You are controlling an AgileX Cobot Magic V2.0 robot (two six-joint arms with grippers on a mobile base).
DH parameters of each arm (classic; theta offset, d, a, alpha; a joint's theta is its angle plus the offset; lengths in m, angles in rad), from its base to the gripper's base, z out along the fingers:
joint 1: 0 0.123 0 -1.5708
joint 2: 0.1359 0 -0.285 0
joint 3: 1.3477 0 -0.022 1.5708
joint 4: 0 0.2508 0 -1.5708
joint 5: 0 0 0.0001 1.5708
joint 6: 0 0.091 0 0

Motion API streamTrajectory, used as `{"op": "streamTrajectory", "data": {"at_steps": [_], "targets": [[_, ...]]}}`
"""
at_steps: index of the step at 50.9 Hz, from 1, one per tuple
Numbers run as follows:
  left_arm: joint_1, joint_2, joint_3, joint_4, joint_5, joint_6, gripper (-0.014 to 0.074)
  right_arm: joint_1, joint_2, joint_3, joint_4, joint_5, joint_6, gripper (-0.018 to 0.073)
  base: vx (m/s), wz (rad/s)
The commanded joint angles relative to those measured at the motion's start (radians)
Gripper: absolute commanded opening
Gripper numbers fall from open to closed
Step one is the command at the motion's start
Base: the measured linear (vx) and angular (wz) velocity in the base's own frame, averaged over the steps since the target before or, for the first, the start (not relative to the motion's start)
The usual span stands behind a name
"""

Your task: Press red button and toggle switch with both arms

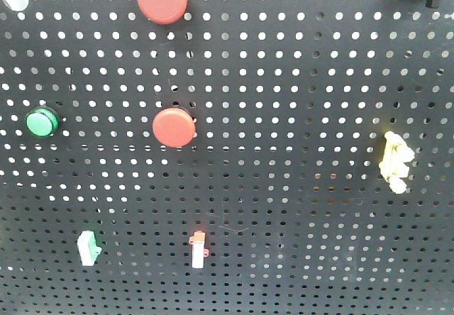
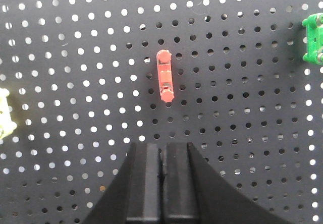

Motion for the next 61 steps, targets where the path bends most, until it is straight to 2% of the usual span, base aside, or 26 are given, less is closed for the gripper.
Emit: {"op": "streamTrajectory", "data": {"at_steps": [1, 6, 8, 12, 24, 32, 46, 61], "targets": [[-0.066, 0.066, -0.083, -0.284, 0.078, 0.306, 0.0001, -0.007, 0.020, -0.034, 0.003, -0.078, -0.004, 0.0000, 0.00, 0.00], [-0.102, 0.123, -0.107, -0.488, 0.173, 0.523, 0.0001, -0.007, 0.020, -0.034, 0.002, -0.078, -0.004, 0.0000, 0.00, 0.00], [-0.111, 0.143, -0.113, -0.556, 0.188, 0.580, 0.0001, -0.007, 0.020, -0.034, 0.002, -0.078, -0.004, 0.0000, 0.00, 0.00], [-0.122, 0.180, -0.124, -0.648, 0.188, 0.634, 0.0001, -0.007, 0.020, -0.034, 0.002, -0.078, -0.004, 0.0000, 0.00, 0.00], [-0.168, 0.278, -0.237, -0.655, 0.206, 0.674, 0.0001, -0.007, 0.020, -0.034, 0.002, -0.074, -0.004, 0.0000, 0.00, 0.00], [-0.214, 0.341, -0.319, -0.654, 0.232, 0.674, 0.0001, -0.007, 0.020, -0.034, 0.002, -0.074, -0.004, 0.0000, 0.00, 0.00], [-0.273, 0.410, -0.375, -0.656, 0.202, 0.674, 0.0001, -0.007, 0.020, -0.034, -0.010, -0.074, -0.004, 0.0000, 0.00, 0.00], [-0.283, 0.449, -0.389, -0.656, 0.138, 0.674, 0.0001, -0.007, 0.020, -0.034, -0.009, -0.074, -0.004, 0.0000, 0.00, 0.00]]}}
